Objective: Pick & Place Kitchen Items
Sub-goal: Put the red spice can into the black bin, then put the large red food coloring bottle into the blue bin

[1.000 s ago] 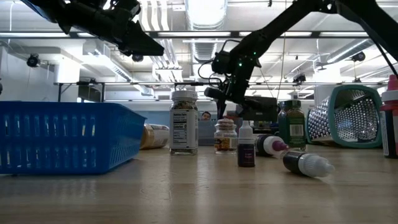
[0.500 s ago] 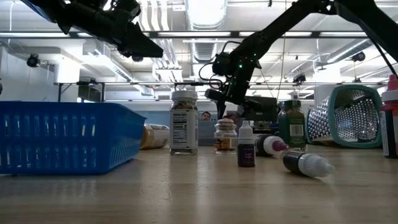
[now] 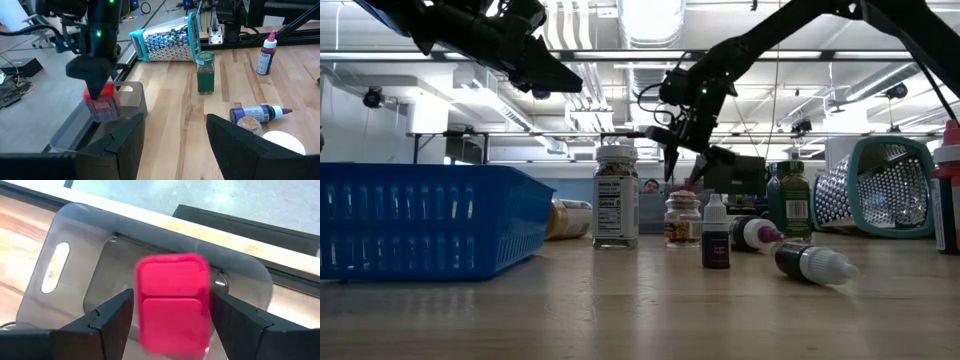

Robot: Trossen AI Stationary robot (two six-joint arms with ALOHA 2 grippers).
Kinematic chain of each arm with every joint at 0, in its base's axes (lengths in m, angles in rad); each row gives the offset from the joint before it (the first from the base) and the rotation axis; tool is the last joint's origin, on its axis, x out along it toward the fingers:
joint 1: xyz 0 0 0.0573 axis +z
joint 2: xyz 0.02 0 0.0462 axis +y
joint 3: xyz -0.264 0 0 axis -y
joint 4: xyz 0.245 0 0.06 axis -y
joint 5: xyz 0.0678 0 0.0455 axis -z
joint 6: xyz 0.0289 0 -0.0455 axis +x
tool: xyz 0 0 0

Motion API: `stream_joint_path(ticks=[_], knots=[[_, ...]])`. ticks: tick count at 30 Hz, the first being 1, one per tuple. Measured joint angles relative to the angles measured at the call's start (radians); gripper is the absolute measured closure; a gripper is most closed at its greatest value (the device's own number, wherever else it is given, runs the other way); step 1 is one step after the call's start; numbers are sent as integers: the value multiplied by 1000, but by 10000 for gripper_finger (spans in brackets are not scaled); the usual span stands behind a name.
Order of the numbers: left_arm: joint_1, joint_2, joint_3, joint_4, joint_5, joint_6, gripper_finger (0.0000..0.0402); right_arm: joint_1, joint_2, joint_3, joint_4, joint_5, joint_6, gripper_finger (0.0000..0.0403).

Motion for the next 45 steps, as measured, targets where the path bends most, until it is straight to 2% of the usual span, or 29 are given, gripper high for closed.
stream_joint_path(ticks=[4, 14, 21, 38, 42, 45], knots=[[0, 0, 0, 0, 0, 0, 183, 0, 0, 11, -56, 4, -5, 154], [0, 0, 0, 0, 0, -18, 184, 0, 0, 31, -69, 2, -18, 191], [0, 0, 0, -3, 0, -18, 184, 11, 0, 104, -135, -50, -93, 206], [0, -34, 0, -64, -12, -30, 184, 113, -5, 431, -747, -54, -525, 283], [0, -51, 0, -69, -19, -30, 184, 145, -14, 478, -849, -50, -548, 299], [0, -60, 0, -69, -20, -37, 184, 164, -38, 488, -857, -49, -547, 310]])
